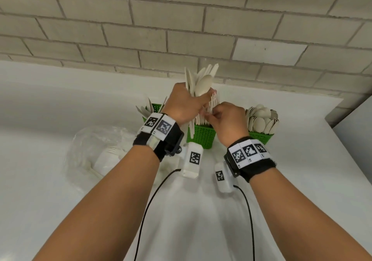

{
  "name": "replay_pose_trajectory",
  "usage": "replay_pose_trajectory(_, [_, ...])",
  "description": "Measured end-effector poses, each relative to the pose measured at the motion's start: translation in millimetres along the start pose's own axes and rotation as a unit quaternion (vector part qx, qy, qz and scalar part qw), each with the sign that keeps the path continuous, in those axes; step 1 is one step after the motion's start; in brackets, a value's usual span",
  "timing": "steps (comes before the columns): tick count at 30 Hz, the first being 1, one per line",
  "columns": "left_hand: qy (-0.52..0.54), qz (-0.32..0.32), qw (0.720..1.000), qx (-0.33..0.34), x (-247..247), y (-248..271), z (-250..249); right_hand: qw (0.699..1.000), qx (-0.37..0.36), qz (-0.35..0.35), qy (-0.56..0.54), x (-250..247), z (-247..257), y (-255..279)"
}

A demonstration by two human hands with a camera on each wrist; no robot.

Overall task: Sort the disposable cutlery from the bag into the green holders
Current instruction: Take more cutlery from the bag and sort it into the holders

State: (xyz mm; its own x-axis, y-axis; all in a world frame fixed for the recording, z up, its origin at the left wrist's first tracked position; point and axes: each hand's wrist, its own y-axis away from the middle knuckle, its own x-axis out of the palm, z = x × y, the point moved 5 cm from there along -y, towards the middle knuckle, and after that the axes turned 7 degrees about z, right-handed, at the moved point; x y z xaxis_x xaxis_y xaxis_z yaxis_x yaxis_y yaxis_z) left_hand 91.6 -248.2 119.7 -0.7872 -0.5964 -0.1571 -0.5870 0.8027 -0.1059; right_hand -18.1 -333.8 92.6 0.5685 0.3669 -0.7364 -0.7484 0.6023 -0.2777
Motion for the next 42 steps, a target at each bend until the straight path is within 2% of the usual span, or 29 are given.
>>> replay_pose_trajectory(5, [0.058,0.003,0.998,0.025,1.1,11.0,-9.2,0.999,0.016,0.022,0.024,-2.5,5.5,-2.9])
replay_pose_trajectory(13, [-0.084,-0.003,0.996,0.023,0.3,3.0,-22.7,0.999,0.002,0.023,0.037,-0.9,7.4,-3.0])
replay_pose_trajectory(17, [-0.109,-0.012,0.994,0.024,1.9,1.7,-27.8,0.999,-0.004,0.008,0.041,-9.2,10.7,-2.2])
replay_pose_trajectory(20, [-0.138,-0.005,0.990,-0.002,4.2,-1.7,-15.5,0.995,0.015,0.061,0.078,0.9,1.3,-3.7])
replay_pose_trajectory(23, [-0.161,0.001,0.987,-0.024,7.0,-1.3,2.0,0.989,0.038,0.125,0.064,10.5,-5.7,1.5])
replay_pose_trajectory(24, [-0.164,0.000,0.986,-0.023,7.2,-1.7,5.0,0.992,0.026,0.110,0.062,8.6,-3.8,3.5])
replay_pose_trajectory(27, [-0.169,-0.004,0.985,-0.028,8.1,-3.6,12.2,0.994,-0.073,-0.016,0.075,-0.5,6.8,12.9])
replay_pose_trajectory(28, [-0.160,-0.001,0.987,-0.035,9.3,-4.0,15.4,0.992,-0.089,-0.018,0.085,1.9,5.8,15.0])
replay_pose_trajectory(30, [-0.120,-0.001,0.991,-0.056,9.2,-2.1,23.4,0.990,-0.082,0.040,0.107,13.0,-4.2,19.6])
replay_pose_trajectory(32, [-0.031,-0.012,0.997,-0.073,4.0,2.6,29.7,0.988,-0.083,0.047,0.121,15.9,-11.7,24.7])
replay_pose_trajectory(34, [0.073,-0.010,0.995,-0.072,-1.5,6.7,35.0,0.984,-0.107,0.039,0.135,14.9,-10.2,27.0])
replay_pose_trajectory(37, [0.133,0.024,0.989,-0.060,-3.0,14.3,37.8,0.973,-0.104,0.100,0.181,22.0,-11.3,26.9])
replay_pose_trajectory(38, [0.132,0.037,0.989,-0.055,-1.8,17.2,36.8,0.978,-0.094,0.095,0.158,19.9,-11.8,25.7])
replay_pose_trajectory(40, [0.121,0.061,0.989,-0.053,0.2,24.6,34.4,0.998,-0.061,0.029,0.018,2.1,-2.7,23.8])
replay_pose_trajectory(42, [0.099,0.092,0.990,-0.044,2.8,29.8,32.2,0.985,-0.003,-0.025,-0.168,-16.0,8.7,21.0])
